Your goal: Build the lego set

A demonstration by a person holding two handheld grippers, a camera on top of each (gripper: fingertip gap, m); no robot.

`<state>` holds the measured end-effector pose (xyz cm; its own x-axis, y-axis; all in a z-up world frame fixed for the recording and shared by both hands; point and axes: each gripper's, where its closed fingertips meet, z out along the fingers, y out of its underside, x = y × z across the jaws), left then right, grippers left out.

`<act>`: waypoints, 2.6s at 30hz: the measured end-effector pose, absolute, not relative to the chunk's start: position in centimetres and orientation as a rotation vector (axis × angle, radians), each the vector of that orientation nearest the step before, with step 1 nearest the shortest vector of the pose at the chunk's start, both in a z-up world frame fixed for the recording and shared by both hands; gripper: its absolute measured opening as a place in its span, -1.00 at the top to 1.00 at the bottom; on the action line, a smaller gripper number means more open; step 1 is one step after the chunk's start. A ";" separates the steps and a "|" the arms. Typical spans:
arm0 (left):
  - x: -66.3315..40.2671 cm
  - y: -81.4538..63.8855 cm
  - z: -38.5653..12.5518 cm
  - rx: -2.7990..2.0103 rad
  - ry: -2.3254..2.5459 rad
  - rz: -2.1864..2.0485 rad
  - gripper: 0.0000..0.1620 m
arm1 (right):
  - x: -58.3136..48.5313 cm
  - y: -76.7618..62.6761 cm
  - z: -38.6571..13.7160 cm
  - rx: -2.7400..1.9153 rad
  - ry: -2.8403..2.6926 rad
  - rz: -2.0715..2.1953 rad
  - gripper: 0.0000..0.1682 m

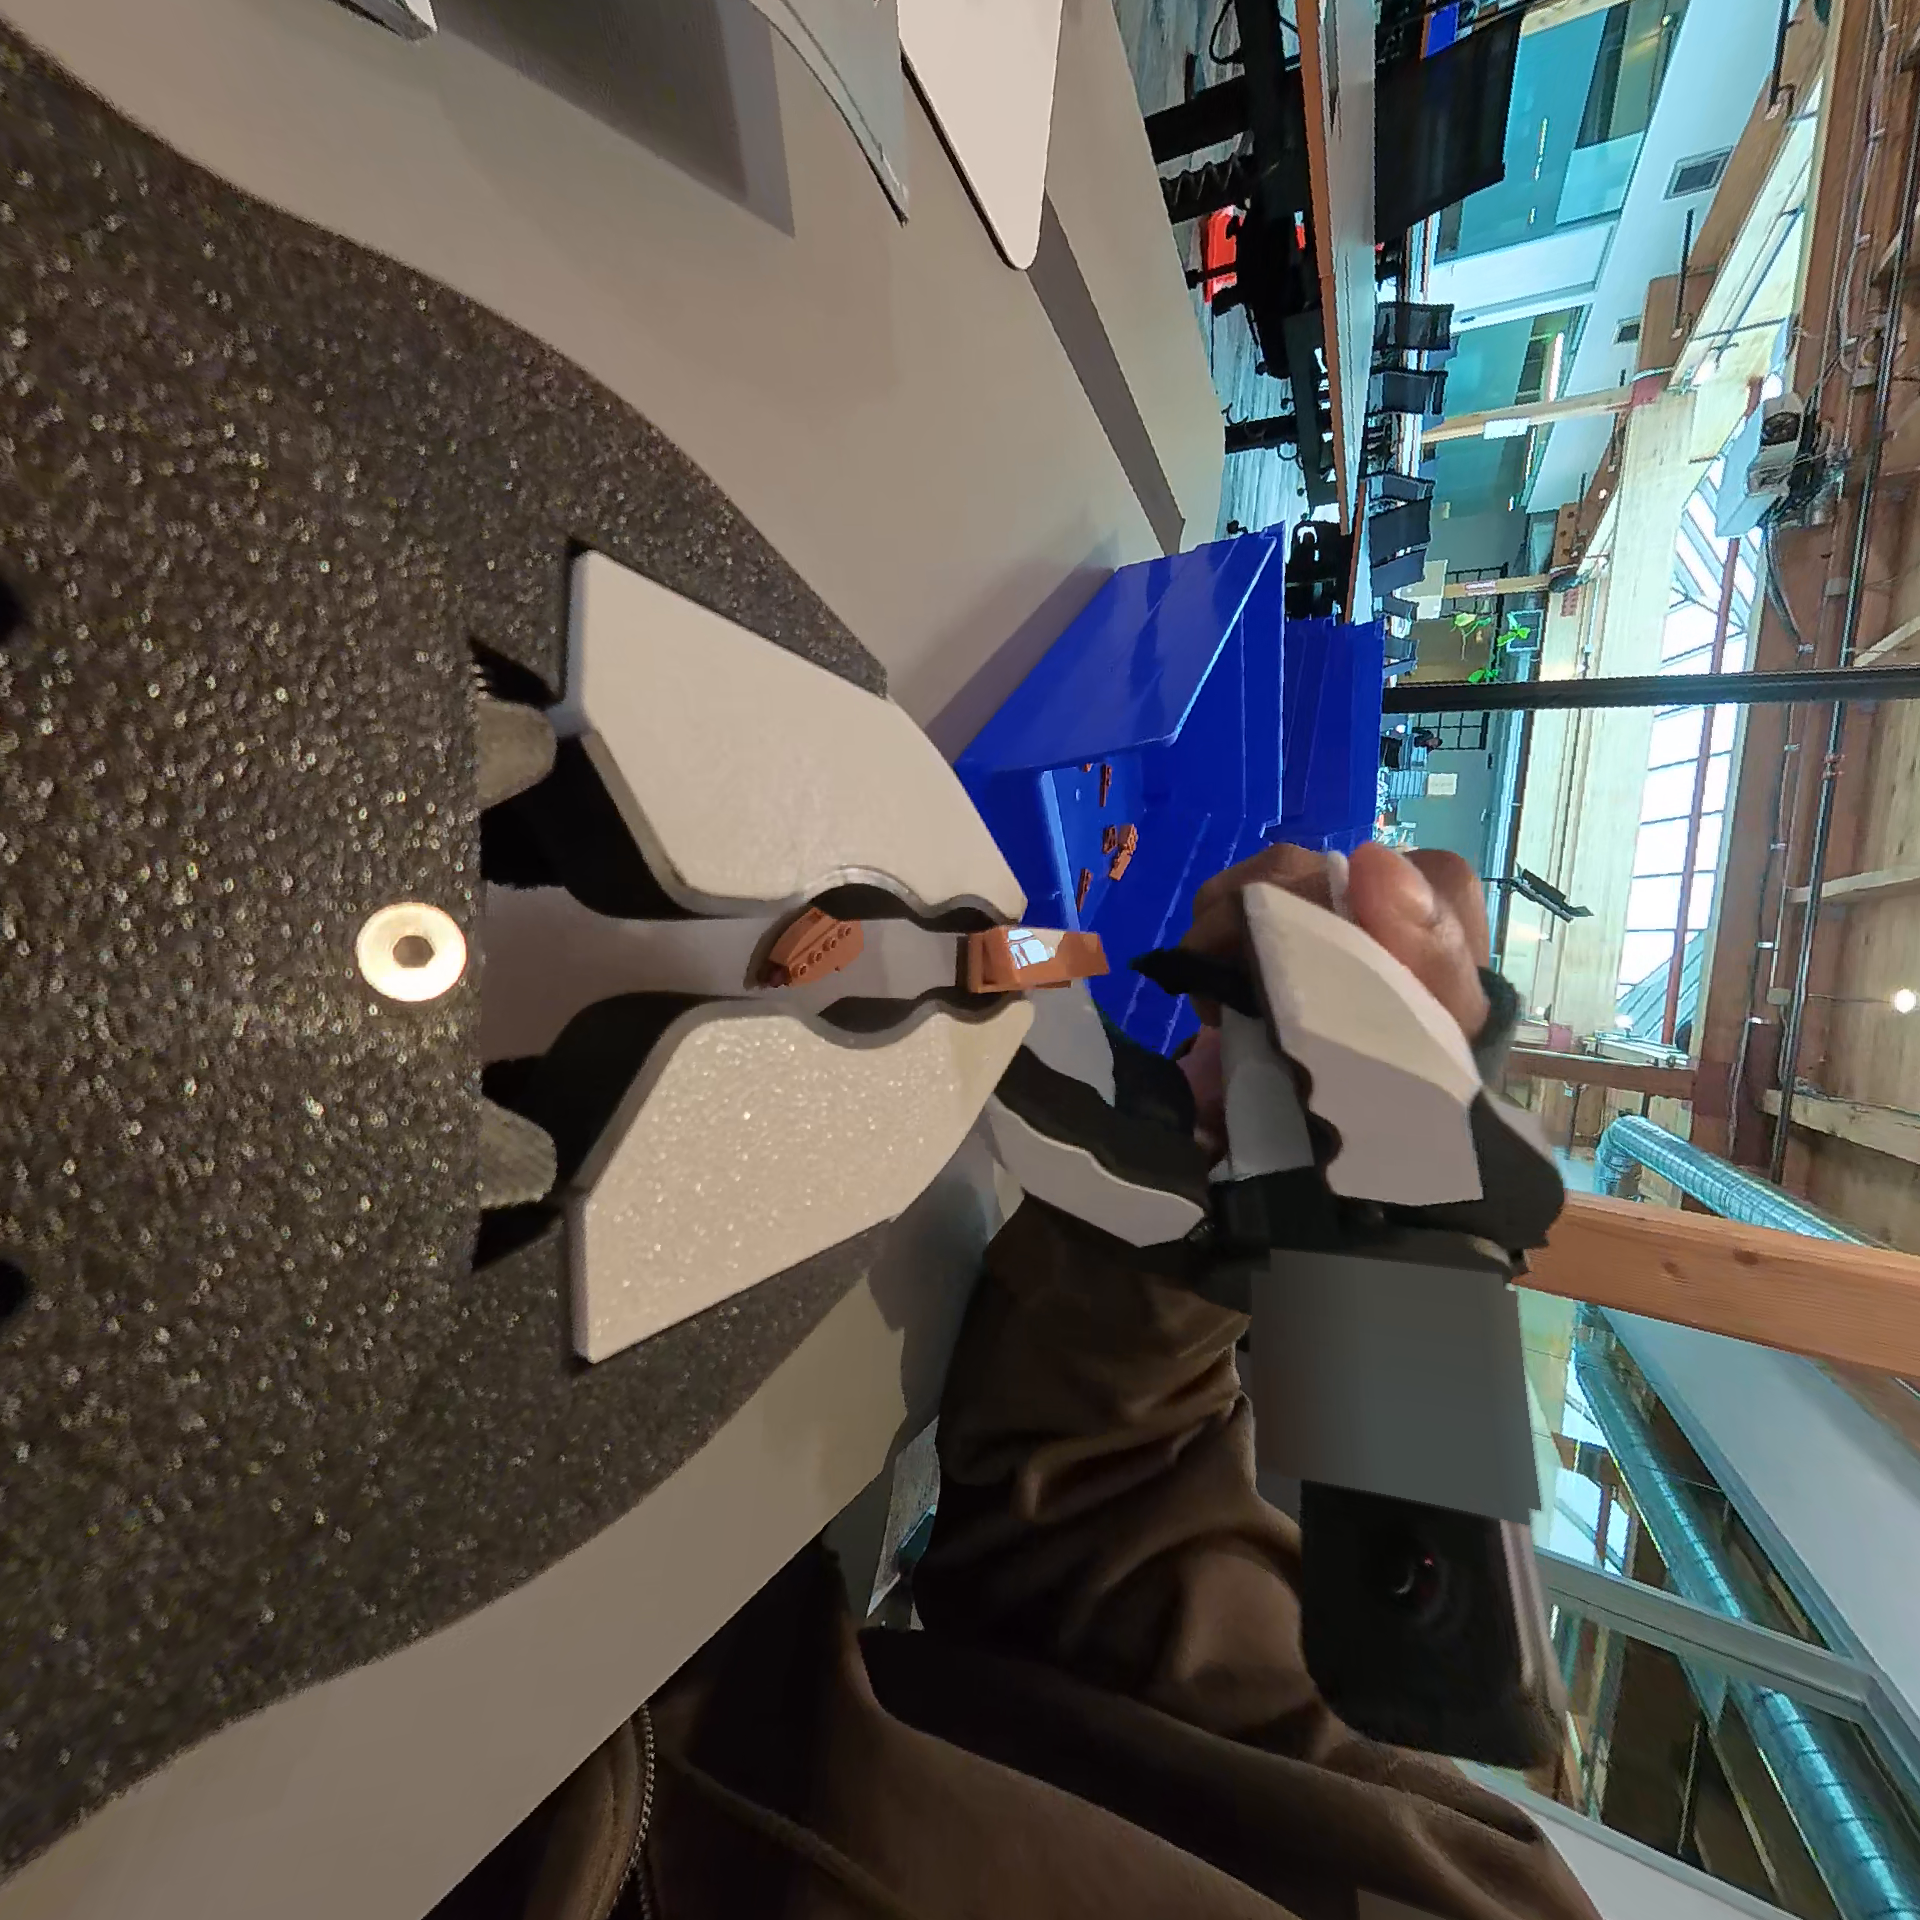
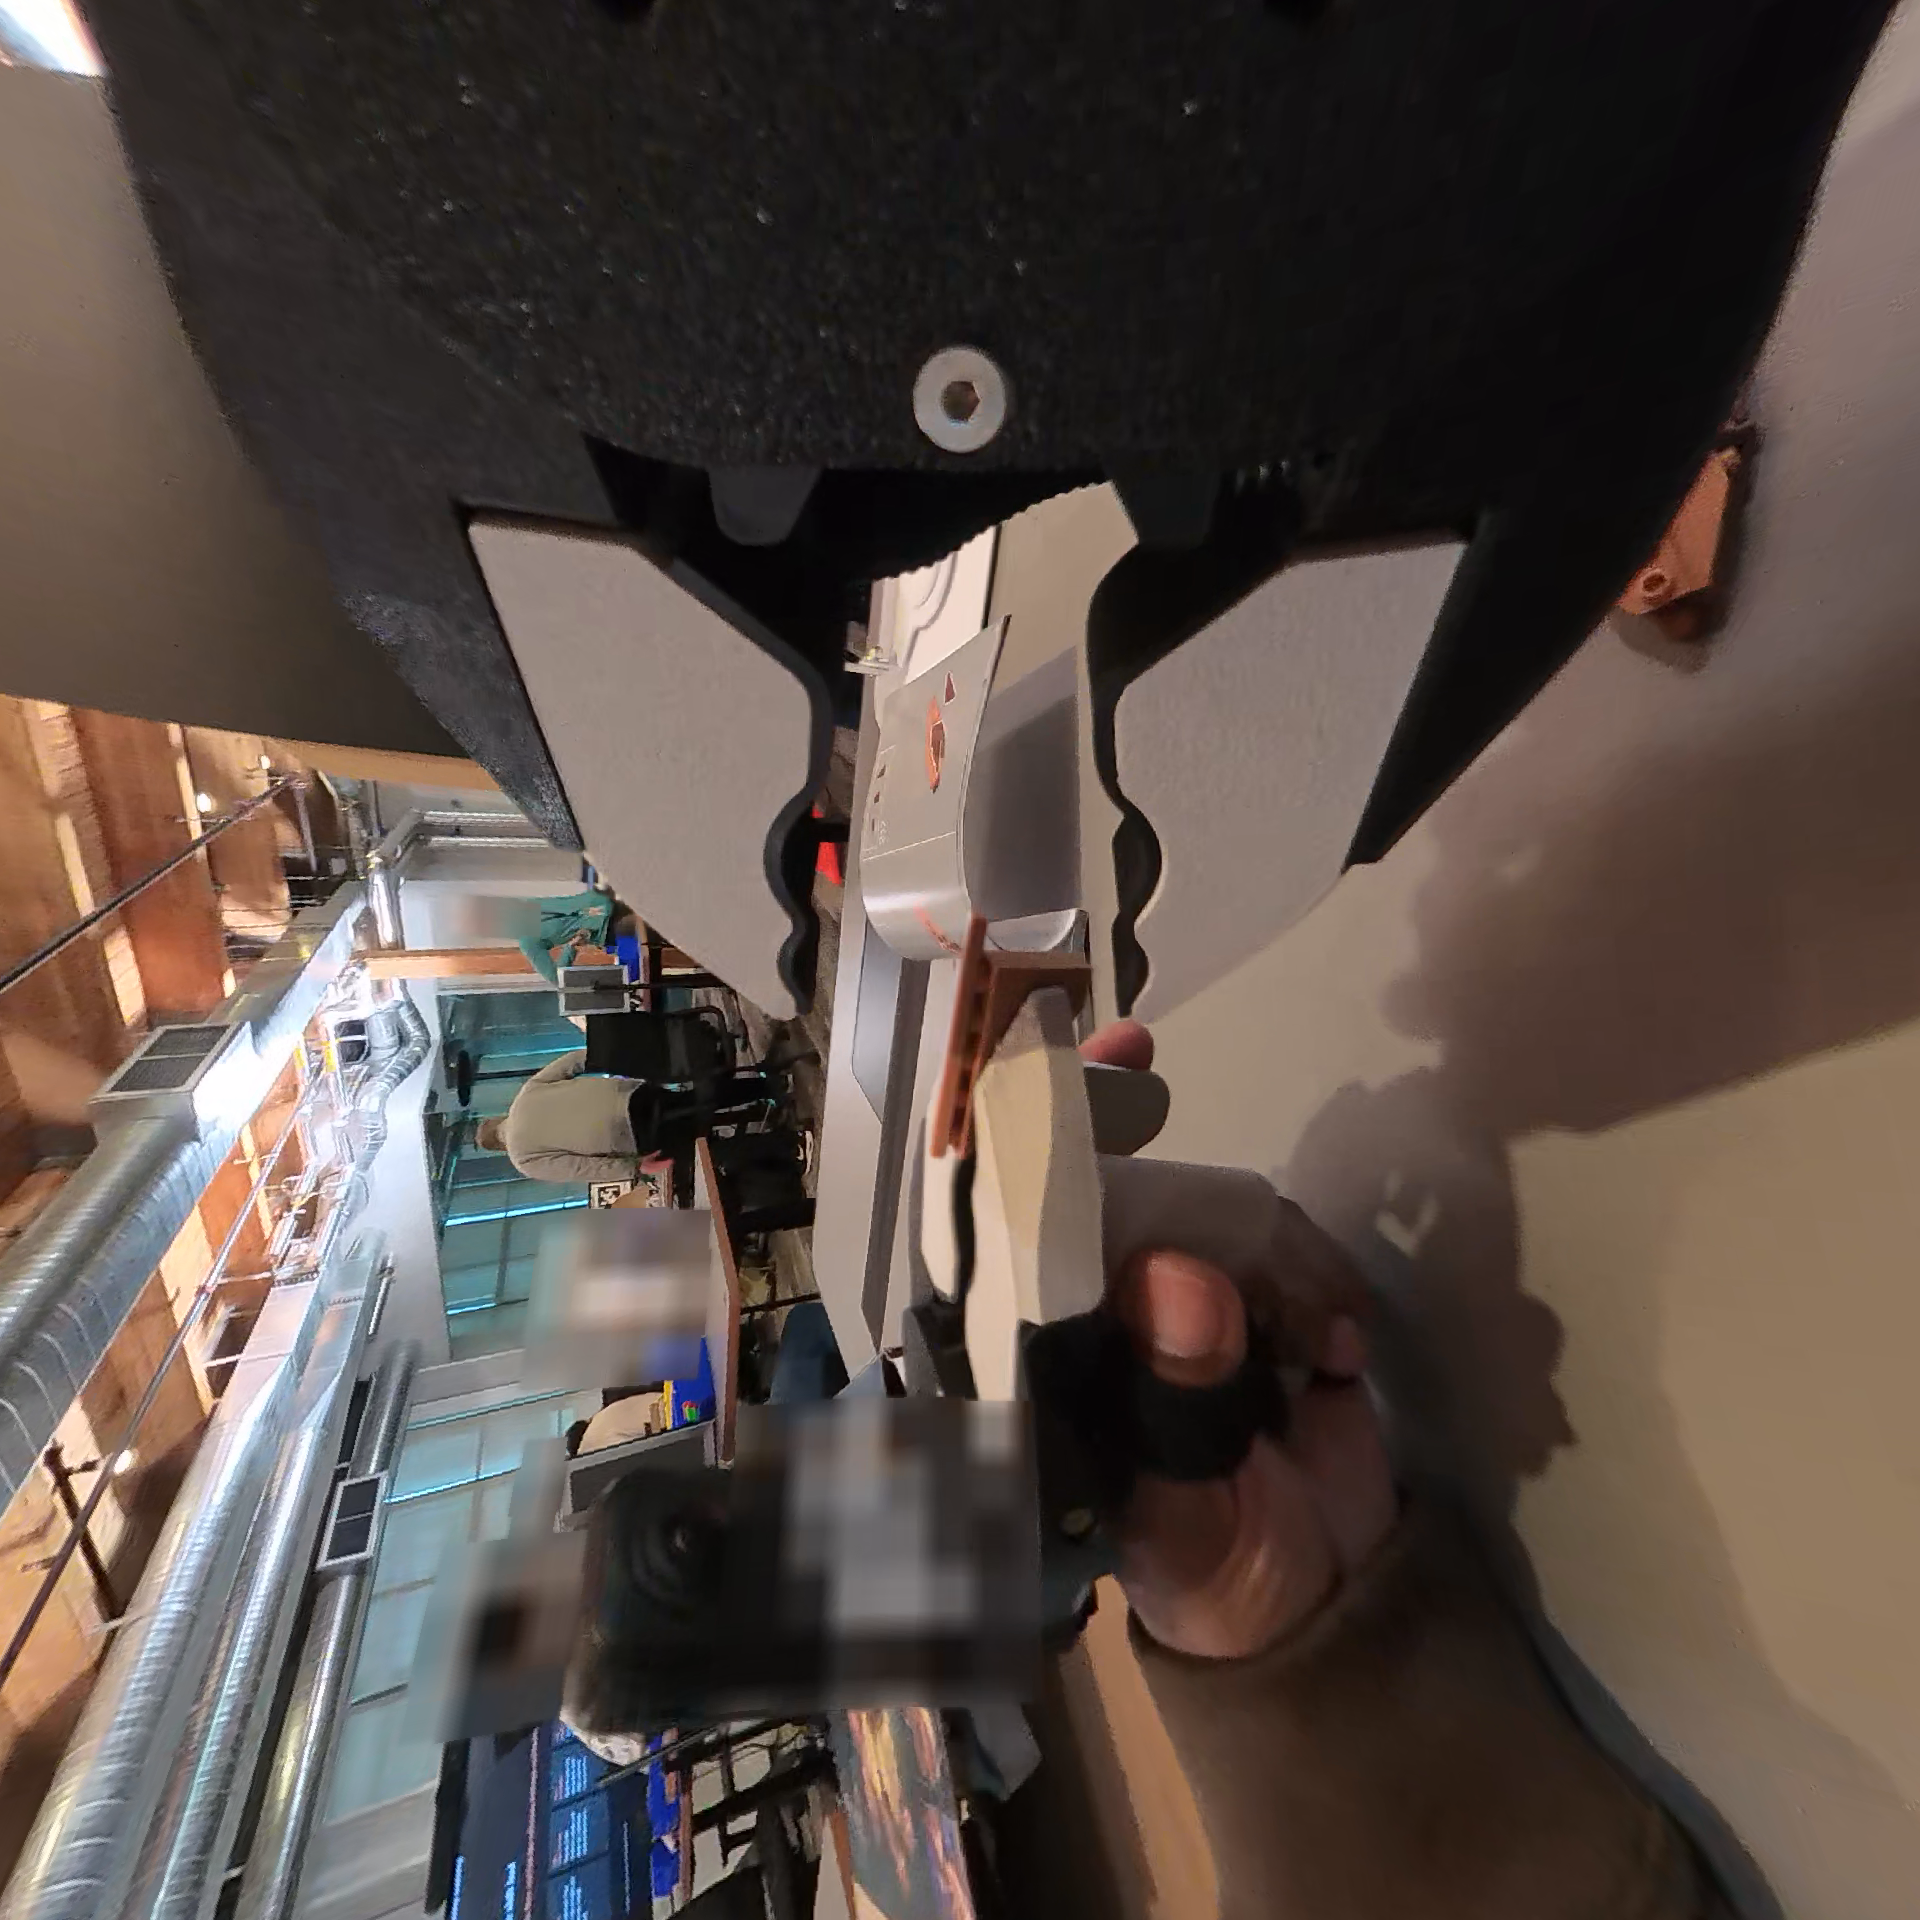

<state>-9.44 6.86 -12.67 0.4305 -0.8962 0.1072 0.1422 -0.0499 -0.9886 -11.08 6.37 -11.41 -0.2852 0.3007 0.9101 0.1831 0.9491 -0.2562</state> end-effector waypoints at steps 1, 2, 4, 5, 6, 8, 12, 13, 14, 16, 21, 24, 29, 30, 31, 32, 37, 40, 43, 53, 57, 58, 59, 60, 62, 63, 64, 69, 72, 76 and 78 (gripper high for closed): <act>-9.4 6.9 -12.6 -1.352 0.742 -0.985 0.88 | -11.2 6.4 -11.6 -0.343 -1.868 0.097 0.35; -9.4 6.9 -12.6 -1.353 0.742 -0.986 0.89 | -11.4 6.4 -11.8 -0.330 -1.866 0.076 0.35; -9.4 6.8 -12.6 -1.353 0.744 -0.984 0.89 | -11.6 6.3 -12.2 -0.317 -1.863 0.046 0.36; -9.4 6.9 -12.6 -1.353 0.743 -0.982 0.89 | -11.8 6.3 -12.2 -0.309 -1.857 0.037 0.36; -9.5 6.9 -12.6 -1.353 0.742 -0.981 0.89 | -11.9 6.3 -12.3 -0.304 -1.853 0.029 0.37; -9.5 6.9 -12.5 -1.351 0.739 -0.981 0.89 | -12.0 6.4 -12.5 -0.298 -1.846 0.007 0.39; -9.7 6.9 -12.4 -1.349 0.728 -0.987 0.89 | -12.3 6.6 -12.6 -0.269 -1.812 -0.059 0.51; -9.7 6.9 -12.4 -1.348 0.725 -0.988 0.89 | -12.4 6.7 -12.6 -0.263 -1.800 -0.083 0.55; -9.7 7.0 -12.4 -1.349 0.723 -0.989 0.89 | -12.5 6.7 -12.6 -0.253 -1.797 -0.099 0.58; -9.7 7.0 -12.4 -1.356 0.717 -0.992 0.89 | -12.6 6.8 -12.4 -0.241 -1.769 -0.124 0.66; -9.9 7.2 -12.5 -1.375 0.697 -1.002 0.89 | -12.7 7.0 -12.5 -0.237 -1.763 -0.154 0.67; -9.8 7.3 -12.6 -1.384 0.697 -1.000 0.88 | -12.7 7.0 -12.7 -0.249 -1.773 -0.143 0.68; -9.8 7.5 -12.8 -1.402 0.686 -0.987 0.88 | -12.7 7.3 -12.8 -0.275 -1.782 -0.147 0.68; -9.8 7.5 -12.8 -1.404 0.685 -0.985 0.89 | -12.7 7.3 -12.8 -0.280 -1.784 -0.145 0.68; -9.8 7.5 -12.8 -1.406 0.685 -0.984 0.89 | -12.6 7.3 -12.8 -0.286 -1.786 -0.140 0.68; -9.8 7.5 -12.8 -1.408 0.685 -0.982 0.89 | -12.6 7.3 -12.9 -0.291 -1.789 -0.137 0.68; -9.7 7.6 -12.9 -1.424 0.685 -0.975 0.89 | -12.6 7.5 -13.0 -0.310 -1.798 -0.130 0.68; -9.6 7.6 -13.0 -1.432 0.689 -0.970 0.89 | -12.4 7.5 -13.2 -0.317 -1.815 -0.116 0.68; -9.6 7.8 -13.1 -1.443 0.683 -0.966 0.88 | -12.4 7.6 -13.3 -0.337 -1.823 -0.101 0.68; -10.3 8.4 -13.4 -1.490 0.686 -0.883 0.66 | -11.9 8.7 -13.8 -0.570 -1.885 0.145 0.70; -11.0 8.5 -13.6 -1.497 0.718 -0.803 0.61 | -11.5 8.9 -14.0 -0.626 -1.909 0.220 0.70; -11.2 8.5 -13.6 -1.493 0.731 -0.774 0.60 | -11.4 8.9 -14.1 -0.635 -1.914 0.232 0.70; -11.4 8.4 -13.5 -1.486 0.749 -0.739 0.60 | -11.3 8.9 -14.1 -0.641 -1.921 0.242 0.70; -11.5 8.4 -13.6 -1.477 0.774 -0.698 0.60 | -11.2 8.9 -14.2 -0.644 -1.931 0.253 0.70; -11.6 8.2 -13.8 -1.462 0.839 -0.604 0.60 | -11.1 8.8 -14.5 -0.649 -1.952 0.265 0.70; -11.6 8.1 -14.0 -1.456 0.869 -0.560 0.61 | -11.0 8.7 -14.7 -0.651 -1.965 0.267 0.70; -11.5 8.1 -14.1 -1.445 0.898 -0.521 0.61 | -10.9 8.7 -14.9 -0.653 -1.972 0.270 0.70; -11.2 7.7 -14.5 -1.357 0.997 -0.372 0.64 | -10.6 8.4 -15.9 -0.673 -2.031 0.304 0.70; -10.8 7.5 -14.8 -1.320 1.051 -0.316 0.67 | -10.4 8.1 -16.2 -0.680 -2.057 0.329 0.70; -10.4 7.4 -15.6 -1.308 1.107 -0.255 0.71 | -10.4 7.9 -16.4 -0.686 -2.069 0.349 0.70; -10.4 7.6 -15.7 -1.304 1.109 -0.230 0.75 | -10.3 7.9 -16.5 -0.687 -2.077 0.350 0.70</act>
<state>-10.40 7.60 -15.75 0.5026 -0.6921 -0.5180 -0.4288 0.3207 -0.8446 -10.33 7.88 -16.53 -0.4473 0.5914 0.6710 0.3389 0.8063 -0.4848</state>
